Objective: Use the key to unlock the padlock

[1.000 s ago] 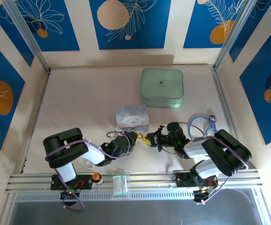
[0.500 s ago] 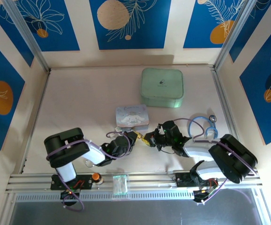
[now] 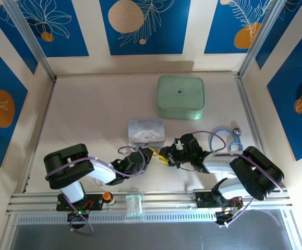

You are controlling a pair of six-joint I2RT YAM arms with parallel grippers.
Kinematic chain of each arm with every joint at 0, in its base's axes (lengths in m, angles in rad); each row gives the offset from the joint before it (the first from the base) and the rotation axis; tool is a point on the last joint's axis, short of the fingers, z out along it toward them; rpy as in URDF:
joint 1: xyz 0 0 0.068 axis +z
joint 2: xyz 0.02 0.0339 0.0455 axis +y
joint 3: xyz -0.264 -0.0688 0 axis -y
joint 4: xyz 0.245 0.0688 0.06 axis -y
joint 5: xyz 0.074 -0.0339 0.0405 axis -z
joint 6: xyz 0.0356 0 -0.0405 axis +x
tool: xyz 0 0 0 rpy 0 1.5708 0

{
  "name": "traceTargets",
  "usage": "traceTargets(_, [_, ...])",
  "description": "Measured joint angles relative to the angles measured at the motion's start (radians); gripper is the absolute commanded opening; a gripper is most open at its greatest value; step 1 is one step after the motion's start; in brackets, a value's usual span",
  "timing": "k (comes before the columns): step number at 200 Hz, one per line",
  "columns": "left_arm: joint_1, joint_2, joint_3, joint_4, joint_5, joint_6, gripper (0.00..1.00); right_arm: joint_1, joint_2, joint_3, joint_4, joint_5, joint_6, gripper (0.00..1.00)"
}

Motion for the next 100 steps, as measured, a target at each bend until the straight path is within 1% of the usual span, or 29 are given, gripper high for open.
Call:
traceTargets(34, [-0.011, -0.018, 0.0, -0.018, 0.01, -0.008, 0.0, -0.01, -0.066, 0.002, -0.101, 0.0, -0.047, 0.38])
traceTargets(64, [-0.018, -0.026, -0.003, -0.022, 0.02, -0.008, 0.0, -0.032, -0.122, 0.002, -0.199, 0.004, -0.113, 0.56])
traceTargets(82, [-0.021, -0.043, -0.006, -0.041, 0.023, -0.008, 0.0, -0.035, -0.18, 0.02, -0.309, 0.023, -0.211, 0.62])
traceTargets(91, [-0.022, -0.054, -0.008, -0.057, 0.024, -0.007, 0.0, -0.032, -0.219, 0.042, -0.383, 0.05, -0.267, 0.65])
traceTargets(100, [-0.023, -0.064, -0.01, -0.069, 0.024, -0.007, 0.0, -0.025, -0.26, 0.069, -0.449, 0.085, -0.331, 0.7])
